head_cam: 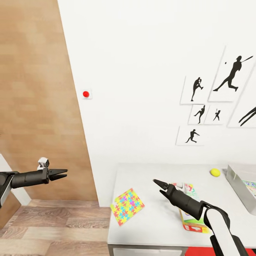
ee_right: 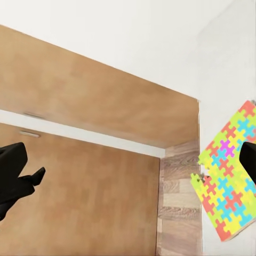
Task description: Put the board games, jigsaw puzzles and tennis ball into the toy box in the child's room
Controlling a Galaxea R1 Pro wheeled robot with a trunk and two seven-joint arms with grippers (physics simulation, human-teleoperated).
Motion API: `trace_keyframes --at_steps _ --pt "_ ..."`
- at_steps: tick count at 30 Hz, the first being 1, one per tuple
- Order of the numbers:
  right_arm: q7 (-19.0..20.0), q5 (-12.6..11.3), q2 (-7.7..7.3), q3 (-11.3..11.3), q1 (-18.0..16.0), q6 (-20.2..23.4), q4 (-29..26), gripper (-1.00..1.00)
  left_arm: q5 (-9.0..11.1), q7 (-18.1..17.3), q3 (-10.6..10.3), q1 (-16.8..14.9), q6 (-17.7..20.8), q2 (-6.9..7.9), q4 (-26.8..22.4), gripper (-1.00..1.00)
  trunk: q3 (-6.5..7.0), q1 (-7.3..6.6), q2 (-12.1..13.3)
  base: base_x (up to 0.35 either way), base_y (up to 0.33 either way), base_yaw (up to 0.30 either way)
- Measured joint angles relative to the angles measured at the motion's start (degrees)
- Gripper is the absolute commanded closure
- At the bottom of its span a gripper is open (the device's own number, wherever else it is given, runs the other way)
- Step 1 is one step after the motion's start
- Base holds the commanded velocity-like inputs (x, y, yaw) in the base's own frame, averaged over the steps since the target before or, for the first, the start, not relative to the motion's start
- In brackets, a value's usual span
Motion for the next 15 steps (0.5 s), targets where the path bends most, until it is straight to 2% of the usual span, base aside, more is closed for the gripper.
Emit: trace_keyframes --at_steps 15 --pt "0.0 -0.3 0.01 -0.1 0.0 0.1 0.0 -1.00 0.1 0.0 0.0 0.0 0.0 0.09 0.0 -1.00 0.00 0.00 0.0 0.001 0.053 0.000"
